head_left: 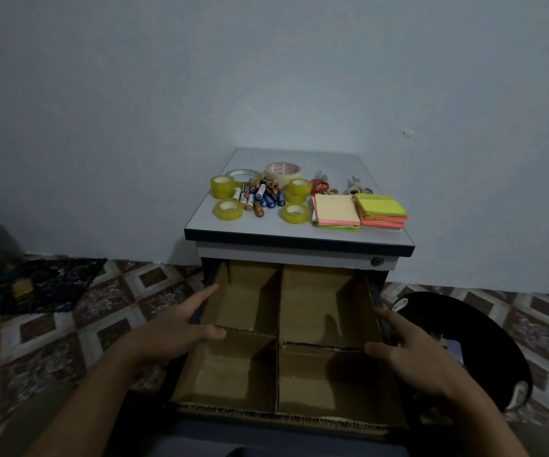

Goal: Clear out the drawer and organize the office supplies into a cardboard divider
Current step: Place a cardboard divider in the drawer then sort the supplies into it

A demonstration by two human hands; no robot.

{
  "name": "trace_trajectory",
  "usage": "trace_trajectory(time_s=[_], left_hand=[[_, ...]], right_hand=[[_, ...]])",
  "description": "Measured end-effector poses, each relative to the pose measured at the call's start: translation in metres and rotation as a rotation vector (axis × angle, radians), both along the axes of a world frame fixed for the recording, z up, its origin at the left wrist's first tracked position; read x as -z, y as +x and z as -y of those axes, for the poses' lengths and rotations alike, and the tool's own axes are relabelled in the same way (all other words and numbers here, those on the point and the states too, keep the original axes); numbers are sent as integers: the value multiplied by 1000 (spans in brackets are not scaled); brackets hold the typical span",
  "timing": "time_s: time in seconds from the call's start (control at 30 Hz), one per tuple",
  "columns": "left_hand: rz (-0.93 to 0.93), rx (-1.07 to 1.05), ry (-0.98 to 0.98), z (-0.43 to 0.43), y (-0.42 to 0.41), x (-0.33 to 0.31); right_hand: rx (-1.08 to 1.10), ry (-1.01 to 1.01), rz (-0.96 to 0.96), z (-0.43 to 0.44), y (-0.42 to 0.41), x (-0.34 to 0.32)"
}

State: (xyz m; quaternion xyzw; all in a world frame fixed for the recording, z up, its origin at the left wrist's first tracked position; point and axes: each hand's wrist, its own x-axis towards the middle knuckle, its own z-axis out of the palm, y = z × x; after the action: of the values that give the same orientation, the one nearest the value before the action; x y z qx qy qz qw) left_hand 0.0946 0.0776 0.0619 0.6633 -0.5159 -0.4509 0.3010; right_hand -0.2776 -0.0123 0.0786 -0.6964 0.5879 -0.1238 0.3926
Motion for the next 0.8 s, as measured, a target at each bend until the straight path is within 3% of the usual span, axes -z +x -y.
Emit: trace_trajectory(time_s=[0.8], left_hand=[[138, 37, 64, -6, -15, -9]], right_hand=[[-34, 1, -135, -14, 6, -16]])
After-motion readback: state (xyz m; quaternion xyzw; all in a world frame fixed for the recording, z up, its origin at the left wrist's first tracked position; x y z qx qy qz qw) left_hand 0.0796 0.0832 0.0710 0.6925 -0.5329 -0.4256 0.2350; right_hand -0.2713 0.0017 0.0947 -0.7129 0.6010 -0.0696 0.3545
